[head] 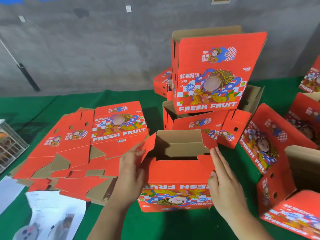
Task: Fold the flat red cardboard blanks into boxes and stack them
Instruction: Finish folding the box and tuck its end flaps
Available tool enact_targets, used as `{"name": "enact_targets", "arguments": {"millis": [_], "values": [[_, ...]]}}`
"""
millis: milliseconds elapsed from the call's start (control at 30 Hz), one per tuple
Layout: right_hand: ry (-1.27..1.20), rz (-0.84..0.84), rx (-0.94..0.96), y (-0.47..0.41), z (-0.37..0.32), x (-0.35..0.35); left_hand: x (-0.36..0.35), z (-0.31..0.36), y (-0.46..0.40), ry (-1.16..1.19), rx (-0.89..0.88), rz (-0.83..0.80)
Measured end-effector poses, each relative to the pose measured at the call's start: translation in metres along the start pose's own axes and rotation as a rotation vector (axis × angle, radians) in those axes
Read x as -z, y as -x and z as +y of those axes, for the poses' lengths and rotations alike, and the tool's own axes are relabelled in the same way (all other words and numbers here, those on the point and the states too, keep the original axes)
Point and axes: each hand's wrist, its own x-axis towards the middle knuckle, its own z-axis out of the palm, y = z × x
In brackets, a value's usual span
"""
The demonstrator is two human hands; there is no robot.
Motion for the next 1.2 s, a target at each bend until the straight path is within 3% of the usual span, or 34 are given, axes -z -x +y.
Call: {"name": "enact_targets", "arguments": {"millis": [100, 233, 367, 467, 567, 700, 800, 1000, 1100, 1200], "values": [[0.0, 0.007, -0.005, 0.001, 0.003, 0.002, 0.007, 0.008, -0.005, 0.21, 0.095, -0.171], [-0.011, -0.017, -0.001, 0.002, 0.0, 0.004, 0.017, 0.027, -0.03, -0.326, 0.033, -0.273], [0.004, -0.007, -0.017, 0.003, 0.0, 0.005, 0.02, 0.044, -0.062, -0.136, 0.179, -0.363], [0.016, -0.034, 0.002, 0.0, 0.003, 0.006, 0.02, 0.04, -0.083, -0.351, 0.173, -0.487], [0.009, -0.046, 0.033, -0.001, 0.008, 0.007, 0.013, 0.034, -0.093, -0.502, 0.12, -0.429], [0.003, -0.025, 0.082, 0.003, 0.016, 0.002, 0.0, 0.027, -0.097, -0.287, 0.121, -0.442], [-0.022, -0.015, 0.081, 0.003, 0.022, 0.004, -0.007, 0.021, -0.098, -0.357, 0.038, -0.419], [-0.244, 0.002, -0.028, 0.008, 0.022, 0.004, -0.008, 0.012, -0.077, 0.328, 0.157, -0.081], [-0.327, 0.042, -0.124, 0.008, 0.012, 0.002, -0.006, 0.007, -0.066, 0.243, 0.118, -0.103], [-0.349, 0.001, -0.299, -0.011, 0.009, 0.013, -0.008, 0.014, -0.06, 0.007, 0.123, -0.193]]}}
